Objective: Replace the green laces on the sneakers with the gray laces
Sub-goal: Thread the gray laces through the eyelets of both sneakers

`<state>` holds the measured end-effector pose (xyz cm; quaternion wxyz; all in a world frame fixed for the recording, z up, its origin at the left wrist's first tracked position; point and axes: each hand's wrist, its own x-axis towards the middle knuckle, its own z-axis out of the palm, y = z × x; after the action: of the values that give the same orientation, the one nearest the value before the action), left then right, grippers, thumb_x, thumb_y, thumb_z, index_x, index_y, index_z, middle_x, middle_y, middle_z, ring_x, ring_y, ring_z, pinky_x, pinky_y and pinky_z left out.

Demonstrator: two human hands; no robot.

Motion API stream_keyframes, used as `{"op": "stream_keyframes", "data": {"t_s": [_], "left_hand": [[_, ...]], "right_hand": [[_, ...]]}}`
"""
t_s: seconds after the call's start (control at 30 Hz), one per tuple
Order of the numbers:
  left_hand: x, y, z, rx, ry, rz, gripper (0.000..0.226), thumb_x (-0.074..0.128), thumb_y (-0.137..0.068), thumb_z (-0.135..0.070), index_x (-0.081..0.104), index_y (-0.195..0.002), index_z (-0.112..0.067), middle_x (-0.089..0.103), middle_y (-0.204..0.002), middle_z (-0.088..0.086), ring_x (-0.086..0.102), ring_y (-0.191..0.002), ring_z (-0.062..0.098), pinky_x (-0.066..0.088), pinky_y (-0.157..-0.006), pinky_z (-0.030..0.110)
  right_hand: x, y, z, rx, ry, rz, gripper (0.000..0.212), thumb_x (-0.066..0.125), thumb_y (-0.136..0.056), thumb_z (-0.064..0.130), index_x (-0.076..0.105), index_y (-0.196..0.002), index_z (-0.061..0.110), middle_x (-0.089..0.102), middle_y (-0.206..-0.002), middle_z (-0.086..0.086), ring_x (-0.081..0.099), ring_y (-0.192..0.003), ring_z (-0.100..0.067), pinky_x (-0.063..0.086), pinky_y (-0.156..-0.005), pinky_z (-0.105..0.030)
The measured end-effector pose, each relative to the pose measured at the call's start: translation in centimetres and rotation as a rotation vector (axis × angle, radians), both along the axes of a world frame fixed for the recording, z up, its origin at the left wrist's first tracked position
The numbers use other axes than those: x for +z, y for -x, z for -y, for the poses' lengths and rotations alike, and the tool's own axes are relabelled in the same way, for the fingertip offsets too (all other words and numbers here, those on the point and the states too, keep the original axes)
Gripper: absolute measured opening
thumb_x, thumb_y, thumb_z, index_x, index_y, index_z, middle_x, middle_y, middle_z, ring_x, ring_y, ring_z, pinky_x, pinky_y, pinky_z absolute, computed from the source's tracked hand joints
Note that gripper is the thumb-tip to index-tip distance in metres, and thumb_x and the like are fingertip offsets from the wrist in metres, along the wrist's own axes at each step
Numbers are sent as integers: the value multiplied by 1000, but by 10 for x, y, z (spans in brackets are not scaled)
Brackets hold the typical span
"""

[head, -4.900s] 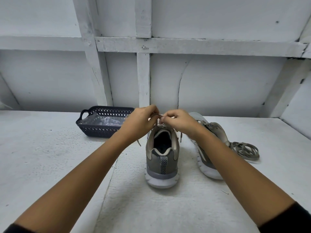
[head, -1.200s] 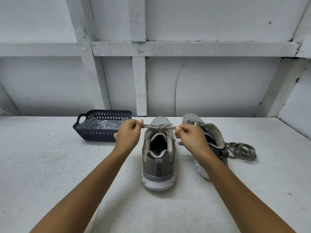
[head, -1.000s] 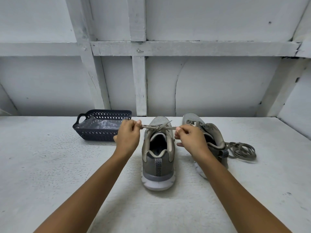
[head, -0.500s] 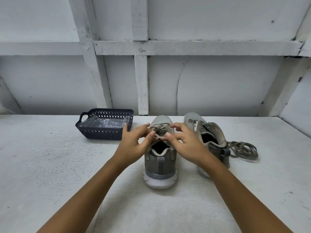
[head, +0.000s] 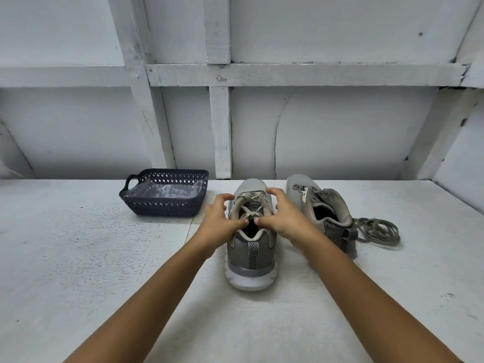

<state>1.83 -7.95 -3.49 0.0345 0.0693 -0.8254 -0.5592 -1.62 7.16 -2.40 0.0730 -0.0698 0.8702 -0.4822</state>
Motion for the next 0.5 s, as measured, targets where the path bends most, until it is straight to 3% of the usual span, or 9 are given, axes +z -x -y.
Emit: {"op": "stream_keyframes", "data": {"t_s": [0.07, 0.1, 0.2, 0.27, 0.37, 0.43, 0.5], "left_hand": [[-3, 4, 0, -4, -56, 102, 63, 75, -76, -12, 41, -128, -25, 45, -128, 14, 52, -115, 27, 49, -77, 30], [-3, 6, -1, -7, -71, 137, 65, 75, -76, -12, 41, -130, -24, 49, -127, 16, 56, -108, 29, 48, -66, 27], [2, 6, -2, -28, -133, 180, 69, 74, -77, -10, 37, -135, -20, 57, -121, 15, 60, -85, 19, 43, -49, 19], [5, 3, 2, -91, -171, 191, 79, 77, -73, -22, 34, -139, -23, 55, -124, 12, 59, -91, 17, 46, -58, 16], [8, 0, 13, -140, -175, 231, 80, 71, -73, -35, 33, -143, -29, 46, -133, 3, 45, -123, 21, 36, -93, 34], [10, 0, 20, -129, -184, 227, 59, 59, -89, -21, 35, -142, -28, 45, -132, 2, 36, -132, 22, 30, -100, 39], [11, 0, 22, -131, -128, 219, 57, 55, -91, -14, 36, -143, -28, 40, -140, 7, 34, -134, 22, 30, -96, 34]], "right_hand": [[-3, 3, 6, -12, -31, 44, 79, 72, -78, 15, 27, -142, 30, 37, -135, -16, 53, -89, -22, 33, -49, -18], [-4, 4, 8, -16, -46, 55, 82, 72, -78, 15, 25, -143, 29, 37, -135, -17, 52, -90, -22, 31, -48, -18], [-6, 4, 11, -14, -41, 87, 83, 72, -78, 17, 24, -144, 29, 40, -134, -17, 48, -96, -22, 31, -51, -19], [-7, 2, 6, 9, 51, 149, 80, 73, -79, 24, 27, -143, 33, 45, -134, -12, 52, -104, -22, 41, -62, -24], [-4, -1, -6, 44, 214, 273, 63, 66, -85, 29, 35, -139, 38, 52, -131, -3, 53, -114, -24, 46, -89, -43], [-1, -1, -12, 54, 298, 316, 53, 61, -88, 26, 41, -136, 39, 55, -129, -2, 53, -113, -24, 43, -91, -46], [-1, 0, -14, 58, 244, 276, 52, 57, -89, 18, 43, -136, 37, 55, -127, -5, 54, -109, -23, 44, -85, -41]]}}
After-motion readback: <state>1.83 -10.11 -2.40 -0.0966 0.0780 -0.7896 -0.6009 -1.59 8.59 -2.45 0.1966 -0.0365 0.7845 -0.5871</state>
